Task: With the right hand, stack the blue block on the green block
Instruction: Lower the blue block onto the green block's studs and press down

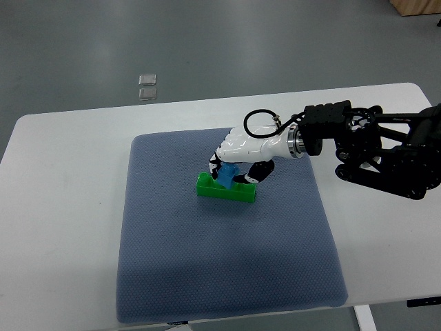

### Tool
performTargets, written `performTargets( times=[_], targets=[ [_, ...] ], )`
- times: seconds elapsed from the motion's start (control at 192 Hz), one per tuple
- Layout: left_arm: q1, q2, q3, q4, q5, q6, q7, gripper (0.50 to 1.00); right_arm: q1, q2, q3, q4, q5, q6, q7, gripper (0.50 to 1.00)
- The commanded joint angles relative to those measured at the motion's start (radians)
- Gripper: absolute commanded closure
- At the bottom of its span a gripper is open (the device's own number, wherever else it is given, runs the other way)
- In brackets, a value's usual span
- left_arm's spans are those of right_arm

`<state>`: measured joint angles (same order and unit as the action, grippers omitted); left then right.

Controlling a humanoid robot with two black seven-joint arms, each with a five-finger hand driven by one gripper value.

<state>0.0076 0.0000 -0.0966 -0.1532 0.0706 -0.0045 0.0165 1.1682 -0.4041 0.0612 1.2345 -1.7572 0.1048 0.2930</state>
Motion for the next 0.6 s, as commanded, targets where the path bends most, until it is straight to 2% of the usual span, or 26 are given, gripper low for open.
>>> performTargets(
  times=[0.0,0.595],
  targets=[
    [0.000,0.000,0.000,0.001,0.000,0.000,0.000,0.500,-0.010,0.002,-0.001,-0.006,-0.007,-0.008,-0.002,0.920],
    [0.000,0.000,0.000,0.000,0.000,0.000,0.000,0.500,-0.024,0.025,-0.006,-0.041,-0.018,-0.034,-0.002,0.920]
  ],
)
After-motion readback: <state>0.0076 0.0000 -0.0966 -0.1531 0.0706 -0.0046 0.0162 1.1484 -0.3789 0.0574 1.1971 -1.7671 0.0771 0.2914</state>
